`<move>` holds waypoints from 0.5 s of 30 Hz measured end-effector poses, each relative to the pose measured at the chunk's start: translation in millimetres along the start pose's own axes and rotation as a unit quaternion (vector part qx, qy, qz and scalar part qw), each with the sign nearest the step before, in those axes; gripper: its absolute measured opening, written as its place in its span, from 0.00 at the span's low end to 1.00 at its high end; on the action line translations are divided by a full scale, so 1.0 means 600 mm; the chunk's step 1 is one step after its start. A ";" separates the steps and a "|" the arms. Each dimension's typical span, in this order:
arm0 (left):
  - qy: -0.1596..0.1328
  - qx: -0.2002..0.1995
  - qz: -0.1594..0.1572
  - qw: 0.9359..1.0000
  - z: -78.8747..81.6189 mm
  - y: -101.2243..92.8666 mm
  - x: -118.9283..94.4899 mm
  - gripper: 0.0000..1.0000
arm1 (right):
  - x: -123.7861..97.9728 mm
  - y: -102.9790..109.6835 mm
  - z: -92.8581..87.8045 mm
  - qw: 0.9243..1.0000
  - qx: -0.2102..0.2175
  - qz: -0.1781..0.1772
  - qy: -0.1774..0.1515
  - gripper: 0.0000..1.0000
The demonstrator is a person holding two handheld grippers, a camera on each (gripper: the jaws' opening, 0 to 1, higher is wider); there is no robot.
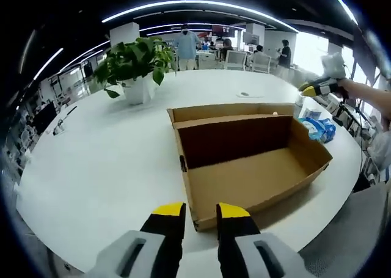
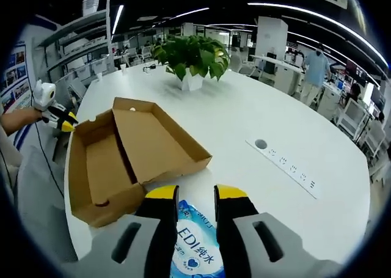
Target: Operate the shoe box by opening the lid, removing the specified soft item, and placing it in the target area until the item is outside and the box remains undamaged.
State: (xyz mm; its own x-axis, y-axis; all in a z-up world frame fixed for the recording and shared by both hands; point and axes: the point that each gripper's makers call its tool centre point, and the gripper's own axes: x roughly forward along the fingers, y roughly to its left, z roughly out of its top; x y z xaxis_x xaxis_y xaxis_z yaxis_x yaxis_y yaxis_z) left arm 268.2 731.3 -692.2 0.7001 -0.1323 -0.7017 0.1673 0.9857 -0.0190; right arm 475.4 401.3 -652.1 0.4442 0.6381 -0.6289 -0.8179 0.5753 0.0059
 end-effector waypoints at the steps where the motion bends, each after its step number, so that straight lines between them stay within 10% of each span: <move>1: 0.003 -0.005 0.002 1.000 -0.002 0.002 0.001 0.18 | 0.004 0.001 0.000 1.000 0.003 0.001 0.003 0.19; 15: 0.017 -0.062 0.016 0.998 -0.012 0.012 0.015 0.04 | 0.064 0.009 0.011 0.998 0.050 -0.002 0.029 0.16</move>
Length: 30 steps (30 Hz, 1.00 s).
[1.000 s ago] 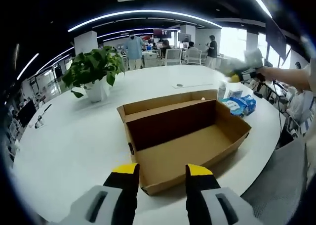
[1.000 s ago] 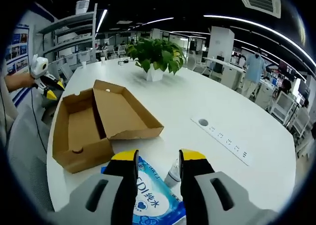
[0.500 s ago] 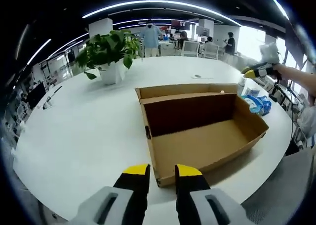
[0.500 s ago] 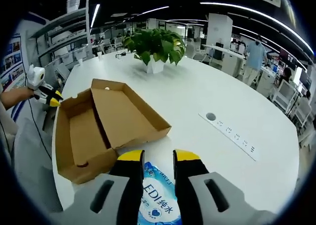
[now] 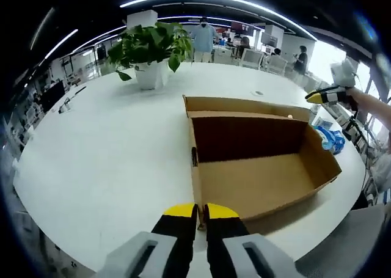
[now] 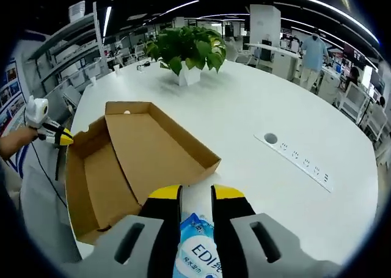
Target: Operate the shoe box by opening the lid, removing the specified soft item, and placing it in the target area until the item is outside and the box remains undamaged.
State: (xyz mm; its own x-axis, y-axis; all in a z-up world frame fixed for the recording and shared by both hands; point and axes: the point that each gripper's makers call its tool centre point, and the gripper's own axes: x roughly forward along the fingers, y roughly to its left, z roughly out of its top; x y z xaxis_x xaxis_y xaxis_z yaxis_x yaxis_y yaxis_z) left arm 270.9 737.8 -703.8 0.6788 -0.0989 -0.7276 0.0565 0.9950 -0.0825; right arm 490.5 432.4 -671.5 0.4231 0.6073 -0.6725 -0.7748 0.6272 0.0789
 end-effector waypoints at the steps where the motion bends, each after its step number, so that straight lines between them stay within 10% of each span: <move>1: 0.000 -0.002 -0.001 1.000 0.000 0.000 0.000 0.04 | 0.006 -0.001 0.000 1.000 0.003 -0.001 0.003 0.16; 19: 0.012 -0.007 0.001 1.000 -0.002 0.002 0.001 0.03 | 0.087 -0.020 0.001 0.996 0.086 -0.013 0.035 0.15; 30: 0.021 -0.003 0.000 1.000 -0.003 0.002 0.003 0.03 | 0.127 -0.041 -0.012 0.980 0.185 -0.032 0.070 0.16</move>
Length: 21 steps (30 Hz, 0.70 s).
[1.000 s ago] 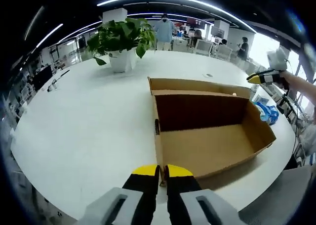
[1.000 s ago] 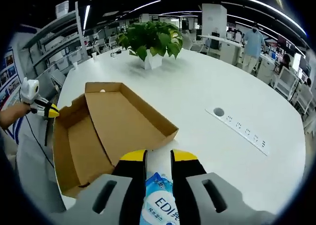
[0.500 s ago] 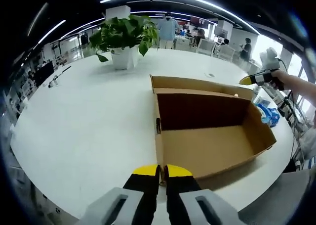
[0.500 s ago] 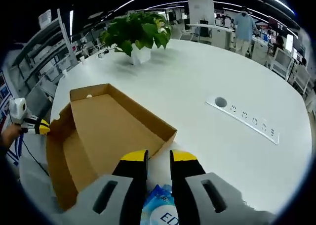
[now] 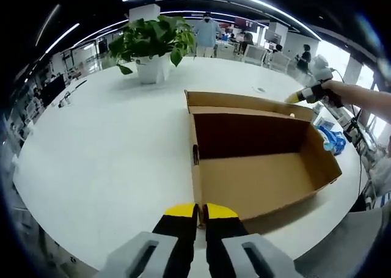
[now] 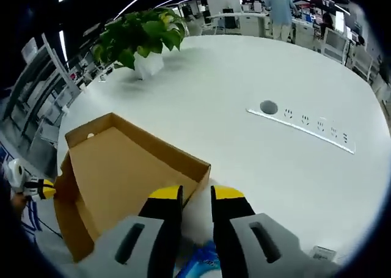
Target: Operate the shoe box by opening the lid, removing the specified soft item, and placing it in the target area until the item is outside and the box remains undamaged.
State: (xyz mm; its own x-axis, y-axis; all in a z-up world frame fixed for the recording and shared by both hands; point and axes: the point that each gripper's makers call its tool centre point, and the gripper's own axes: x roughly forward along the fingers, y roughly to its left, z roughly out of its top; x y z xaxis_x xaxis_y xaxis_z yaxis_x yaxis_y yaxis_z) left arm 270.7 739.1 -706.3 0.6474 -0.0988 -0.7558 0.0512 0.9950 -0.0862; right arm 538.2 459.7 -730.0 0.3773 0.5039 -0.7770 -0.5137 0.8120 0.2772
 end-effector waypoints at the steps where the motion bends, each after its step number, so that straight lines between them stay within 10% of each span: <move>1: 0.000 0.002 0.000 1.000 0.000 0.000 0.000 0.03 | 0.004 -0.001 -0.001 1.000 0.011 0.000 0.003 0.15; 12: -0.003 -0.002 0.001 1.000 0.000 0.004 0.002 0.03 | 0.024 -0.003 -0.013 0.994 0.104 -0.008 0.042 0.10; 21: -0.008 -0.006 0.001 1.000 0.001 0.003 0.003 0.03 | 0.015 0.003 -0.018 0.994 0.096 -0.015 0.049 0.04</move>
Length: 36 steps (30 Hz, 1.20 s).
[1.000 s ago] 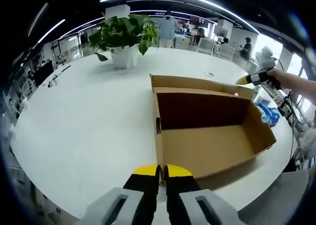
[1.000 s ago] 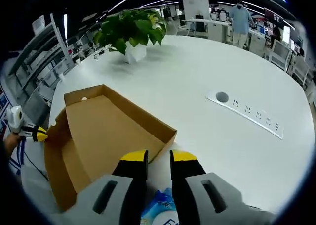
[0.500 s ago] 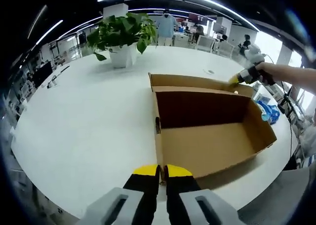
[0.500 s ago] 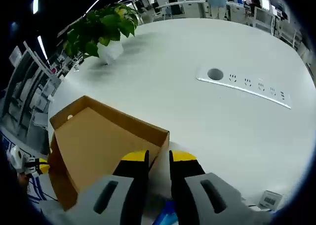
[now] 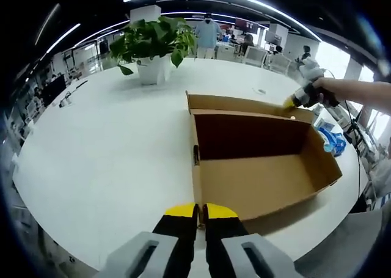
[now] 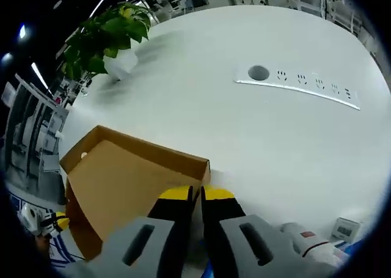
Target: Operate the shoe box by opening the lid, removing the specified soft item, and placing it in the target area until the item is outside and the box remains undamaged.
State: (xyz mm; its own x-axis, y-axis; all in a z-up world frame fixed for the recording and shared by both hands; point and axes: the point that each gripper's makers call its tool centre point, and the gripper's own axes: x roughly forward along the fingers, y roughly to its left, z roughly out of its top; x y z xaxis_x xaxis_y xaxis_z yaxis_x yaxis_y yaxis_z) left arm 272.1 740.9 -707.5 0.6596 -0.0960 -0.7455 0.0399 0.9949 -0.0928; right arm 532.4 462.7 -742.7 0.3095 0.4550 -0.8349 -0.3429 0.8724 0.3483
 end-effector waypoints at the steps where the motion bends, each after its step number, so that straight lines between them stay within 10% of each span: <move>1: 0.000 0.000 0.000 1.000 0.000 0.000 0.000 0.03 | -0.002 0.000 0.000 1.000 -0.001 -0.001 0.000 0.03; 36: -0.003 0.002 0.005 1.000 0.001 -0.004 -0.003 0.03 | -0.085 0.028 0.044 0.996 -0.052 0.003 -0.073 0.00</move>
State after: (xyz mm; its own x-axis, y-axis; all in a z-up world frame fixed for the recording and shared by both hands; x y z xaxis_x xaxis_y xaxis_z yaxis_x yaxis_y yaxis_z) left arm 271.3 738.6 -705.8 0.6647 -0.0859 -0.7422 0.0366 0.9959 -0.0824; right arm 534.5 458.8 -682.7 0.4296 0.4882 -0.7597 -0.4338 0.8494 0.3006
